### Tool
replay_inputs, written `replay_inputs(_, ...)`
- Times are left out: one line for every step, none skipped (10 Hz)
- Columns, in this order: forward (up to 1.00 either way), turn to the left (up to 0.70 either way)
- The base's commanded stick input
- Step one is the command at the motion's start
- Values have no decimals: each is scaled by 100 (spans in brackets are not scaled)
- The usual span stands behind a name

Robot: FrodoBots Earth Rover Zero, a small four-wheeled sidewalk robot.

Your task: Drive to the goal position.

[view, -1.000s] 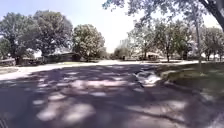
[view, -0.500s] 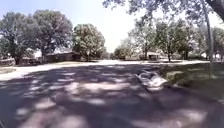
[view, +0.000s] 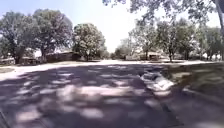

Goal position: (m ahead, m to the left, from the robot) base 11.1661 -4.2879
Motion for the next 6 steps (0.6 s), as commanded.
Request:
replay_inputs(70, 0)
replay_inputs(70, 0)
replay_inputs(70, 0)
replay_inputs(70, 0)
replay_inputs(70, 0)
replay_inputs(70, 0)
